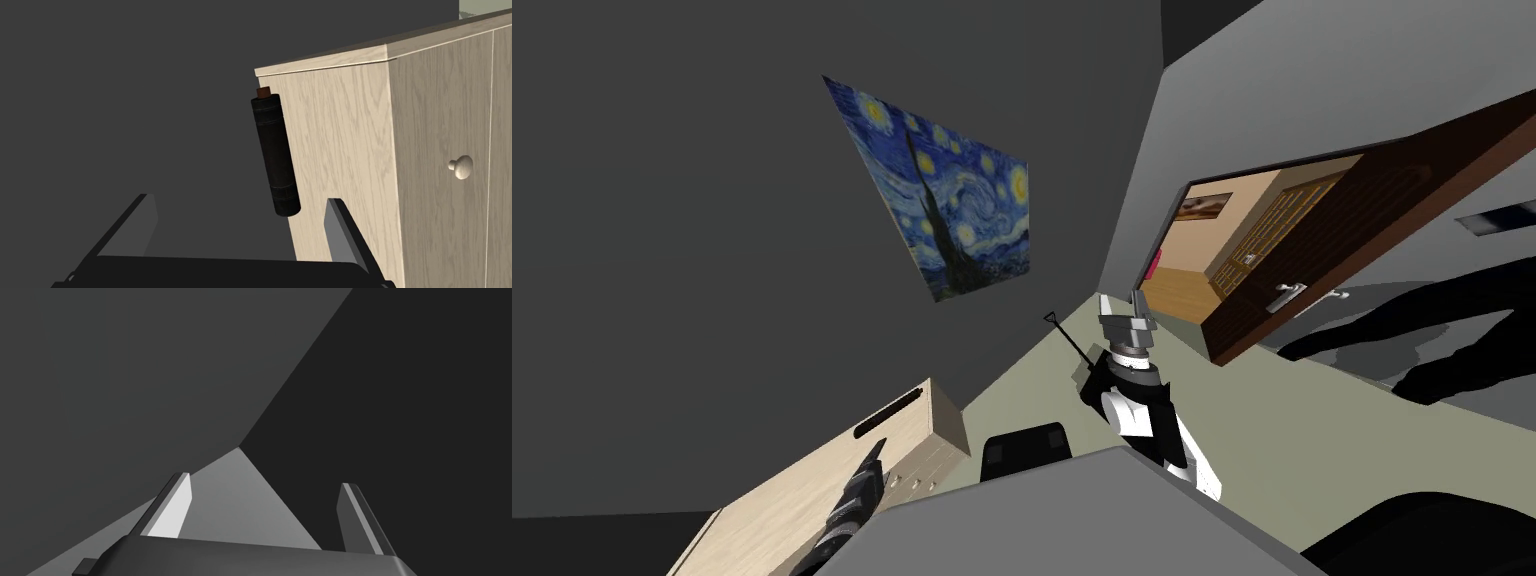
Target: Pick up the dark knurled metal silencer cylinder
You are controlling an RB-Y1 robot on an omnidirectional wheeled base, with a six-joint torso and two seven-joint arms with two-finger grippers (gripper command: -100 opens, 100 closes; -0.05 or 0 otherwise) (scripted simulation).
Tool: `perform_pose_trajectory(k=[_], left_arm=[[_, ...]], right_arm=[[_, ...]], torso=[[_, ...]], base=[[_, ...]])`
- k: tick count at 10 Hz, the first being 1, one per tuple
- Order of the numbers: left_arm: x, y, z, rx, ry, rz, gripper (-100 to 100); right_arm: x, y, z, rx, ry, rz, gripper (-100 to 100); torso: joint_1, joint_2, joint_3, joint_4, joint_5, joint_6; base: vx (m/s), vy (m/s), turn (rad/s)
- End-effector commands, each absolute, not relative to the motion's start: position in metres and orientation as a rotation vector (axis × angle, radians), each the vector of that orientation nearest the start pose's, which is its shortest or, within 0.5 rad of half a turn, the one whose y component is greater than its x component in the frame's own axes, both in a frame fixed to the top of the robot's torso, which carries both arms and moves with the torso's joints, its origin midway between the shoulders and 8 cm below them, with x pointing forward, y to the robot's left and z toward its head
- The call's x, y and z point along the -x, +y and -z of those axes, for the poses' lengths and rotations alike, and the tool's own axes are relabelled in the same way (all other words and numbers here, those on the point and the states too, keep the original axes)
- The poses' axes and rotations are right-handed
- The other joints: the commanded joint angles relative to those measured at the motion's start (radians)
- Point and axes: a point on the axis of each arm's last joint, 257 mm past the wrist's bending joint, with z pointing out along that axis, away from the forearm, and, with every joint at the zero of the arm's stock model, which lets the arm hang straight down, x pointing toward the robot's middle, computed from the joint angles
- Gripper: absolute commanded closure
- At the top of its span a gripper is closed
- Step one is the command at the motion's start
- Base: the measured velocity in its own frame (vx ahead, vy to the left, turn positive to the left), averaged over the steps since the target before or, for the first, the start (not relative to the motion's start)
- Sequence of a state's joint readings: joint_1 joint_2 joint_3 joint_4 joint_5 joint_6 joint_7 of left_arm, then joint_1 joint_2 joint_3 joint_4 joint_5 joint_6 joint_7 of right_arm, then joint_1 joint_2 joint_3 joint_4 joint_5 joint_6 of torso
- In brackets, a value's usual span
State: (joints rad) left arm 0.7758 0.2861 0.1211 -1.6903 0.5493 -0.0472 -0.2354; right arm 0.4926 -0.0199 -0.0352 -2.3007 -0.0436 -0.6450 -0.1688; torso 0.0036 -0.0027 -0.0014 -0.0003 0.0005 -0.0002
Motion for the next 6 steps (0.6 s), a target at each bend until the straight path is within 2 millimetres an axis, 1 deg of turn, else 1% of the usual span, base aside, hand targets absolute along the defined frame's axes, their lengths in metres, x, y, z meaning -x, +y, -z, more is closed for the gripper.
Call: perform_pose_trajectory(k=[1, 2, 3, 4, 5, 6], left_arm=[[-0.198, 0.468, 0.430, 1.749, 1.307, 0.583, -100], [-0.182, 0.476, 0.442, 1.800, 1.304, 0.549, -100], [-0.180, 0.477, 0.444, 1.812, 1.298, 0.548, -100], [-0.162, 0.485, 0.458, 1.866, 1.292, 0.511, -100], [-0.162, 0.485, 0.458, 1.873, 1.284, 0.516, -100], [-0.146, 0.493, 0.470, 1.930, 1.267, 0.486, -100]], right_arm=[[-0.310, -0.286, -0.062, -0.574, 0.443, -1.495, 0], [-0.310, -0.286, -0.062, -0.574, 0.443, -1.495, 0], [-0.310, -0.286, -0.062, -0.574, 0.443, -1.495, 0], [-0.310, -0.286, -0.062, -0.574, 0.443, -1.495, 0], [-0.310, -0.286, -0.062, -0.574, 0.443, -1.495, 0], [-0.310, -0.286, -0.062, -0.574, 0.443, -1.495, 0]], torso=[[0.000, 0.000, 0.000, 0.000, 0.000, 0.000], [0.000, 0.001, 0.000, 0.000, 0.000, -0.001], [0.000, 0.000, 0.000, 0.000, 0.000, -0.001], [0.000, 0.001, 0.000, 0.000, 0.000, -0.001], [0.001, 0.001, 0.000, 0.000, 0.000, -0.001], [0.001, 0.001, 0.000, 0.000, 0.000, -0.001]], base=[[0.066, 0.019, -0.117], [0.078, 0.019, -0.159], [0.066, 0.019, -0.099], [0.072, 0.022, -0.218], [0.059, 0.031, -0.095], [0.091, 0.029, -0.171]])
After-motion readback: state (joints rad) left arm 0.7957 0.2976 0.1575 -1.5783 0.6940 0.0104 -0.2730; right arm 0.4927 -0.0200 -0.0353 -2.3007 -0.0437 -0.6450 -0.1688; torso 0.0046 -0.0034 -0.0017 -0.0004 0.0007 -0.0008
